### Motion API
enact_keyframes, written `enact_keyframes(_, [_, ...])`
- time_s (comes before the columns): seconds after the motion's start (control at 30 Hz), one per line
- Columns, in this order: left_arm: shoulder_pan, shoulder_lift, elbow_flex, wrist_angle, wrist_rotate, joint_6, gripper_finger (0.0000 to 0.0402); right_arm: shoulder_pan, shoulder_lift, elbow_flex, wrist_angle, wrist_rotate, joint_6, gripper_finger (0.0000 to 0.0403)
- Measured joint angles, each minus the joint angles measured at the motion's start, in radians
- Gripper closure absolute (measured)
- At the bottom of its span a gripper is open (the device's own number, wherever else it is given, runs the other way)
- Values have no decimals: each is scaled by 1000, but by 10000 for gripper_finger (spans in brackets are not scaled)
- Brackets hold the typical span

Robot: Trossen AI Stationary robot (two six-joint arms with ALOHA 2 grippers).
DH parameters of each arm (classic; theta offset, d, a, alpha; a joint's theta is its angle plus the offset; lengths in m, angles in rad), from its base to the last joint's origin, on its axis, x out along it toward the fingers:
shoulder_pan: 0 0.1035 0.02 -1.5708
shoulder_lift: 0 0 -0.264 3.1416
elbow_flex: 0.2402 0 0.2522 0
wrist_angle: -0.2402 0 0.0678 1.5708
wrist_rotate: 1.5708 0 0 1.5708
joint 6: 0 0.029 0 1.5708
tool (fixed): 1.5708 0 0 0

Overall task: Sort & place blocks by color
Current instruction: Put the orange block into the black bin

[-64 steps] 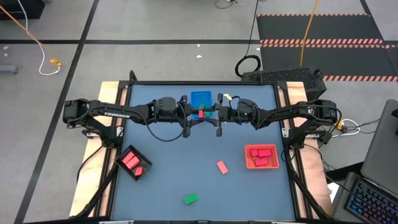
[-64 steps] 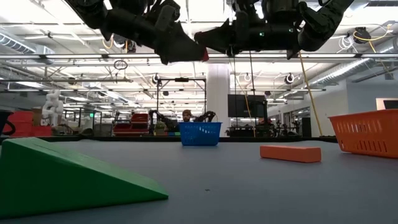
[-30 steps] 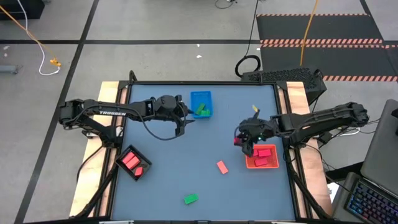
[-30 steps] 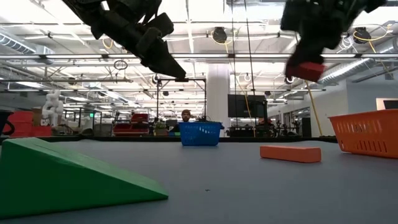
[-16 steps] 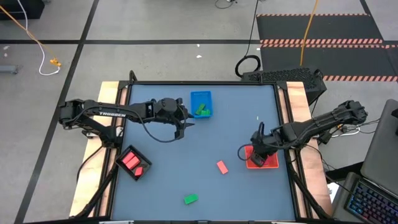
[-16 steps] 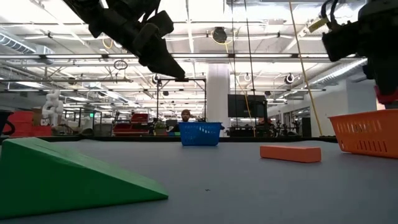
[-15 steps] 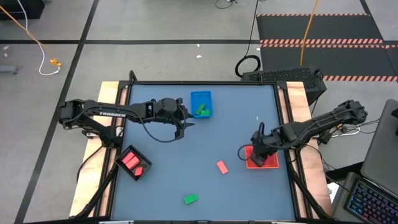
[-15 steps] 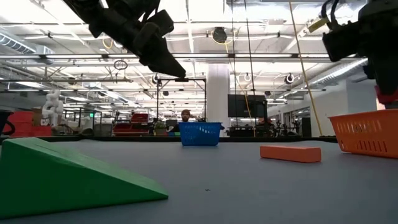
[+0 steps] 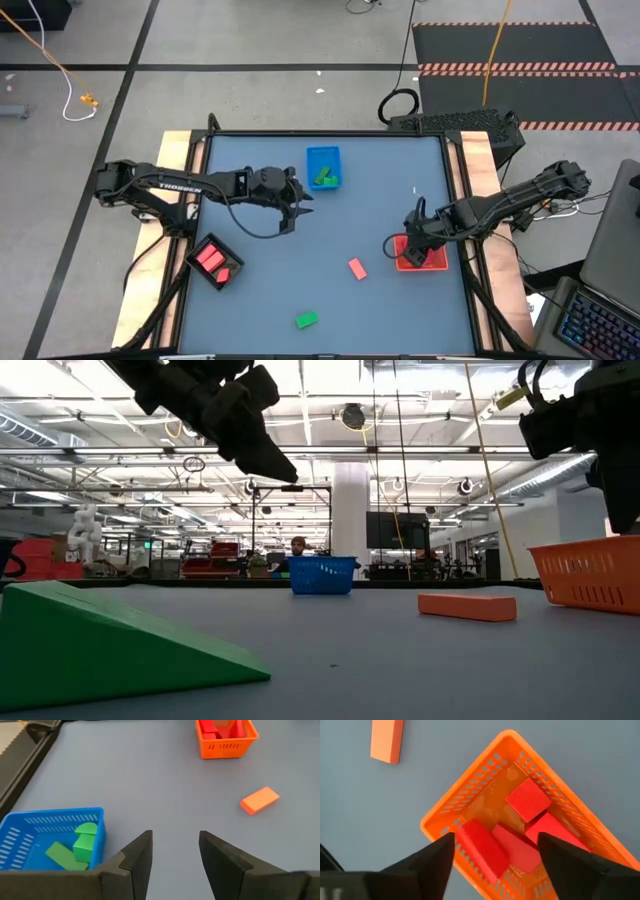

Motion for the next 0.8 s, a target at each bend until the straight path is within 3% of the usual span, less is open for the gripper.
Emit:
enact_keyframes(0.27, [-40, 0, 0, -28, 1, -4, 238, 0, 0, -1, 68, 9, -77, 92])
enact_keyframes(0.57, [-70, 0, 0, -25, 0, -34, 236, 5, 12, -1, 486, 32, -295, 91])
enact_keyframes(0.8, [-83, 0, 0, -20, 0, -38, 240, 4, 141, -1, 645, 58, -442, 91])
